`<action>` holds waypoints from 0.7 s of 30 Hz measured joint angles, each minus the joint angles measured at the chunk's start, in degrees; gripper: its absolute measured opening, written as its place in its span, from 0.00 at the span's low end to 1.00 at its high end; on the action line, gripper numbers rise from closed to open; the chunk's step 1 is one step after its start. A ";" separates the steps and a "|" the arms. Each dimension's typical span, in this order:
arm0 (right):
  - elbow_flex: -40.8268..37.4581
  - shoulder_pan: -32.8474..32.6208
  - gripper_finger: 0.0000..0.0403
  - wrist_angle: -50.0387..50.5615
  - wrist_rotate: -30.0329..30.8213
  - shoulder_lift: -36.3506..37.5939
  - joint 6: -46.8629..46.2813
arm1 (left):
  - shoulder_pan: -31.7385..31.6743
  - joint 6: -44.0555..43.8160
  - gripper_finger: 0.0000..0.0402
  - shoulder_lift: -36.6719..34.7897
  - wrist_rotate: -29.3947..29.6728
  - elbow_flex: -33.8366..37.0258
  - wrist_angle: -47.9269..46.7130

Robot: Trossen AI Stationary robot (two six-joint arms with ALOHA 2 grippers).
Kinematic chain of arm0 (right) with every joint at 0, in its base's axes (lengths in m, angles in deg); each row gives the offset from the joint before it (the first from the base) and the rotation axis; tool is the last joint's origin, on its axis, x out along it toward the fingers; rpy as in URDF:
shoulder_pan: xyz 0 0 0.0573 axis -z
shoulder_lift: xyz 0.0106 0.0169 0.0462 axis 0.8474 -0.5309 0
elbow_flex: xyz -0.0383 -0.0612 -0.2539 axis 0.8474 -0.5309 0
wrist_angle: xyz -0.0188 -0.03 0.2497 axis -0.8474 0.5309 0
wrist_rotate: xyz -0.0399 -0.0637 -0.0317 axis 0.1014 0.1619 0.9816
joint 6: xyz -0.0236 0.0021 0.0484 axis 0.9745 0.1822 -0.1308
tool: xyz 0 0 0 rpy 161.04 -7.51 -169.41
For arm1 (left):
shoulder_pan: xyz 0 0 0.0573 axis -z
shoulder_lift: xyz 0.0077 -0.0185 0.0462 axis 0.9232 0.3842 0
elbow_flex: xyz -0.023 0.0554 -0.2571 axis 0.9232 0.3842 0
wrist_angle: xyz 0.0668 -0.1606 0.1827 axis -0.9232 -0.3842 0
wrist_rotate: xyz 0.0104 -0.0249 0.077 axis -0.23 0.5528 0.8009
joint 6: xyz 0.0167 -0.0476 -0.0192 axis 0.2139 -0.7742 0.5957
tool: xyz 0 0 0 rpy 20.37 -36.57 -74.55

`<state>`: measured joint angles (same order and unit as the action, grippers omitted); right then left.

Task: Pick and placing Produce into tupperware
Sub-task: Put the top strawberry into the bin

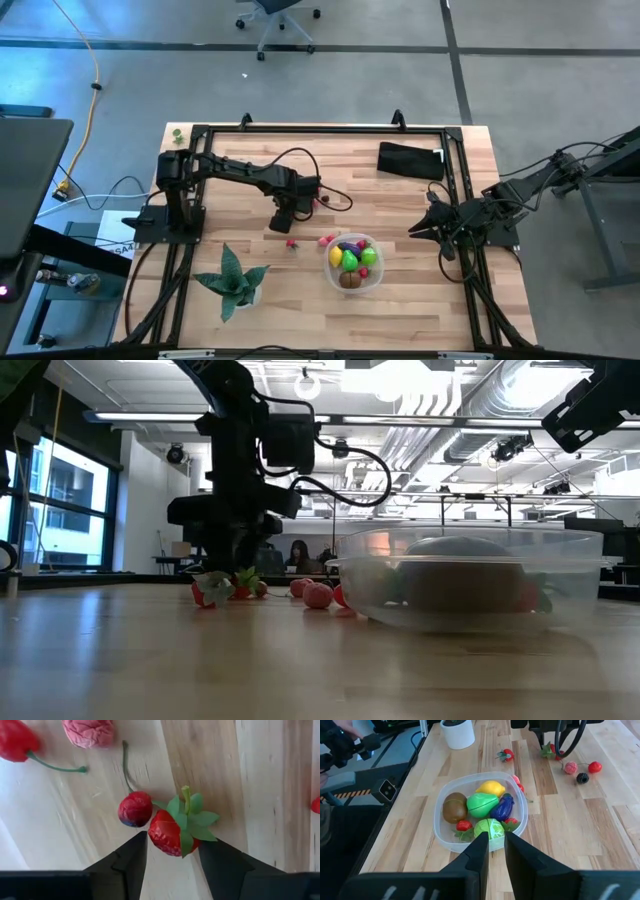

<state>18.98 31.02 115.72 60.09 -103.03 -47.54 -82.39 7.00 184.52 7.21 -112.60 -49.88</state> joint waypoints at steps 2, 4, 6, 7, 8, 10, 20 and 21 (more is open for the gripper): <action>0.00 0.00 0.13 0.00 0.02 0.02 -0.02 | 0.00 0.43 0.41 0.00 0.00 0.00 0.49; 0.00 0.01 0.13 0.00 0.00 0.01 0.00 | 0.00 0.61 0.41 0.00 0.00 0.00 1.29; 0.00 0.02 0.13 0.00 0.01 0.01 0.01 | 0.00 1.10 0.41 0.00 0.01 0.00 1.62; 0.00 0.02 0.13 0.00 0.01 0.00 -0.01 | 0.00 1.40 0.41 0.00 0.00 0.00 1.67; 0.00 0.01 0.13 0.00 0.02 0.02 -0.02 | 0.00 1.58 0.41 0.00 0.00 0.00 1.59; 0.00 0.02 0.13 0.00 0.02 0.02 0.01 | 0.00 1.70 0.41 0.38 -0.32 -0.02 1.64; 0.00 0.00 0.13 0.00 0.00 0.02 -0.01 | -0.01 2.18 0.51 2.10 -0.96 -0.07 1.36; 0.00 0.00 0.13 0.00 0.02 0.00 -0.01 | -0.01 2.18 0.53 2.10 -0.82 -0.07 1.41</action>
<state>18.98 31.02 115.72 60.11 -103.03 -47.55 -82.40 9.18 186.62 6.39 -112.66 -48.46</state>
